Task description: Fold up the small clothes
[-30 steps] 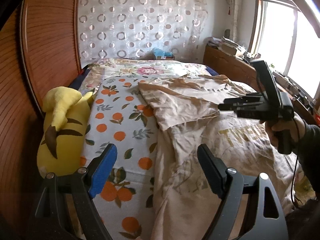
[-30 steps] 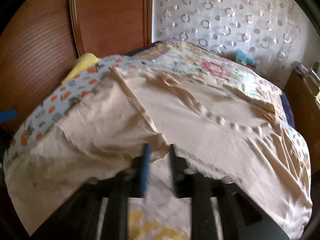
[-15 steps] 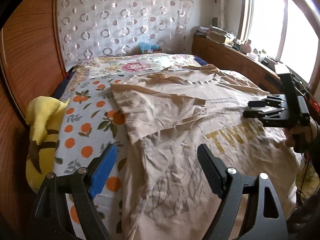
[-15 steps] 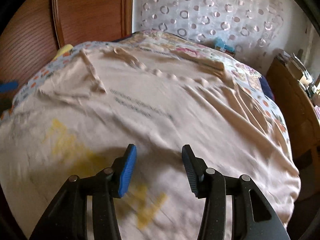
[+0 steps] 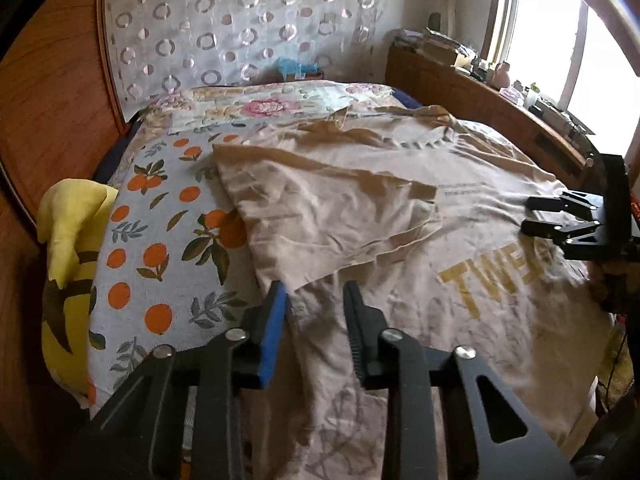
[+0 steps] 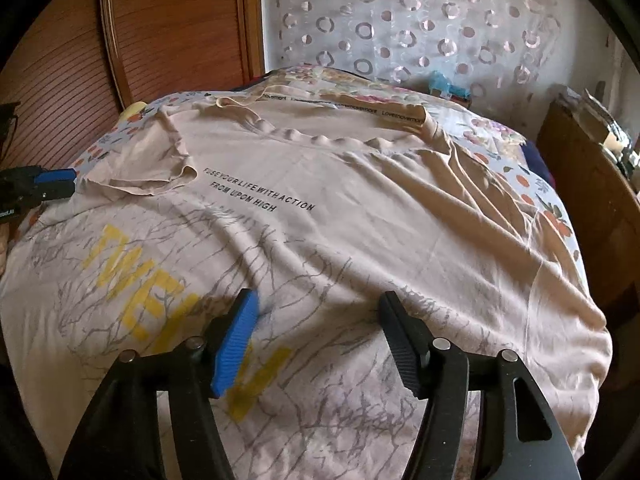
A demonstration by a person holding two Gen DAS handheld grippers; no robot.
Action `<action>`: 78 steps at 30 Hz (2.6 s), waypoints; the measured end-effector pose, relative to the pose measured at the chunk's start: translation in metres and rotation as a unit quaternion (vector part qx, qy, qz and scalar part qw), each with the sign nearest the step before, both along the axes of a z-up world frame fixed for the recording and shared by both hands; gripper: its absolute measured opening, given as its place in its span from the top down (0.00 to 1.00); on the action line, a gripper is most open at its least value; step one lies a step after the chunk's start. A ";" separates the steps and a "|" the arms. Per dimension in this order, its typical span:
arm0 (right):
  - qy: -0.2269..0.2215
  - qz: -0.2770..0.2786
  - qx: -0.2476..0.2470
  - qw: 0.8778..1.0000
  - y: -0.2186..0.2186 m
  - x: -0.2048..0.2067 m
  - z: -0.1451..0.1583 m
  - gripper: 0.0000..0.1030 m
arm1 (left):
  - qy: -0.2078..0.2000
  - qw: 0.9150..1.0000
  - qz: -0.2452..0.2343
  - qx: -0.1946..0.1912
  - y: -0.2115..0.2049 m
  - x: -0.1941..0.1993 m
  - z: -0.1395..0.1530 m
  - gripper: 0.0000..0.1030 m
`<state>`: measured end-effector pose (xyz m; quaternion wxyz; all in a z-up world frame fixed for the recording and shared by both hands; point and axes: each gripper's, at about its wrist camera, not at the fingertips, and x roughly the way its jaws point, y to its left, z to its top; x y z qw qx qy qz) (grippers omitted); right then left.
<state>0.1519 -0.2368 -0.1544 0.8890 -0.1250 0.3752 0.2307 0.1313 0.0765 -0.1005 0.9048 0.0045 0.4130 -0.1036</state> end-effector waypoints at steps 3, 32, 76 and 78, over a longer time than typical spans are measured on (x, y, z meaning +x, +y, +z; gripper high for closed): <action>0.003 -0.004 0.001 1.000 0.005 0.005 -0.001 0.33 | 0.006 1.000 0.003 0.006 0.001 0.001 -0.005 0.79; 0.004 -0.007 0.000 1.000 0.004 0.012 0.000 0.27 | -0.011 0.999 -0.053 -0.001 -0.043 -0.058 0.013 0.71; 0.018 -0.196 0.049 0.979 -0.232 -0.003 -0.001 0.41 | 0.037 0.997 -0.036 0.049 -0.052 0.002 -0.020 0.01; 0.026 -0.198 0.053 0.978 -0.238 -0.004 -0.006 0.41 | 0.037 0.997 -0.035 0.050 -0.055 0.001 -0.020 0.01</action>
